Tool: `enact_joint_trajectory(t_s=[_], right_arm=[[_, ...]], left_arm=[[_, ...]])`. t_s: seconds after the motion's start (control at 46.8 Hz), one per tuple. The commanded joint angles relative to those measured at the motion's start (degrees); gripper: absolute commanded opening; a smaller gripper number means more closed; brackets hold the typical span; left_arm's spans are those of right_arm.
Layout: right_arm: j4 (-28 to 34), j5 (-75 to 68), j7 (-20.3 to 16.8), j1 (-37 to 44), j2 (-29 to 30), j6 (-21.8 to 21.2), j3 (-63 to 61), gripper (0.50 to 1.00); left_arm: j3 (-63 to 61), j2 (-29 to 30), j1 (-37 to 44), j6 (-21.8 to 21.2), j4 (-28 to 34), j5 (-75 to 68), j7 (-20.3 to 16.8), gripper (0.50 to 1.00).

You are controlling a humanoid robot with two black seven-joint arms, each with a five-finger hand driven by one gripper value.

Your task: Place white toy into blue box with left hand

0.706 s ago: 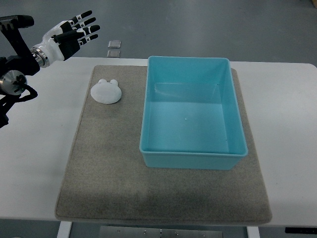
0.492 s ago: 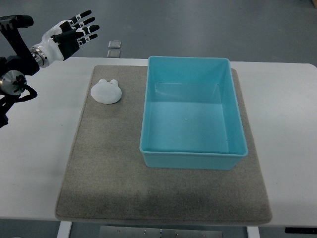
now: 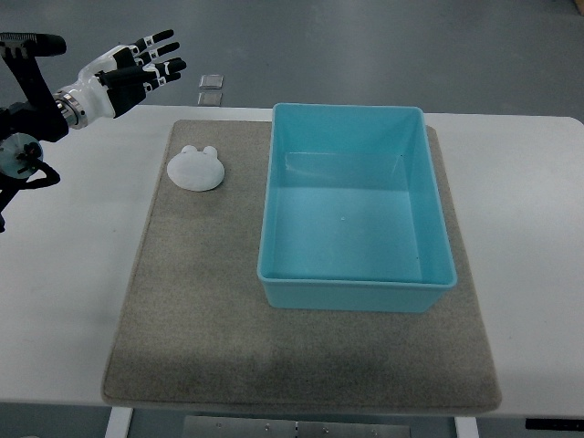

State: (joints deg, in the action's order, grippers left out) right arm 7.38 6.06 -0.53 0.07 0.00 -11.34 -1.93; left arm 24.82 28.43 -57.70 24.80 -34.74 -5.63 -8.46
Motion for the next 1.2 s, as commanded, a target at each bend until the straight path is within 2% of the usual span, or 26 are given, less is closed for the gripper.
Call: enact_joint_trajectory(t_s=[0.0,0.299,0.578,0.684,0.813,0.877,1.176], right_arm=[[0.0,0.0,0.0,0.02,0.0,0.0,0.0,0.936],[0.0,0.0,0.0,0.02,0.0,0.0,0.0,0.936],[0.0,0.0,0.0,0.02,0.0,0.0,0.0,0.936],[0.0,0.0,0.0,0.02,0.0,0.0,0.0,0.936],[0.0,0.0,0.0,0.02,0.0,0.0,0.0,0.936],[0.0,0.0,0.0,0.02,0.0,0.0,0.0,0.936],[0.0,0.0,0.0,0.02,0.0,0.0,0.0,0.936]], left_arm=[[0.06,0.83,-0.31,0.25,-0.59,-5.87,-0.76,0.988],[-0.03,8.3,-0.48,-0.11,-10.79,-31.79,-7.0,0.981],[-1.97,9.71,-0.57,-1.07,-11.84,-59.57,-14.74,0.981],[-2.4,9.98,-0.49,-3.35,-13.95,-67.65,-15.44,0.979],[-5.13,9.01,-0.4,-10.55,-14.4,-76.36,-15.79,0.981],[-6.27,8.13,-0.31,-12.41,-14.31,-77.6,-15.71,0.981],[-6.98,3.39,0.04,-13.38,-12.03,-77.95,-15.53,0.981]])
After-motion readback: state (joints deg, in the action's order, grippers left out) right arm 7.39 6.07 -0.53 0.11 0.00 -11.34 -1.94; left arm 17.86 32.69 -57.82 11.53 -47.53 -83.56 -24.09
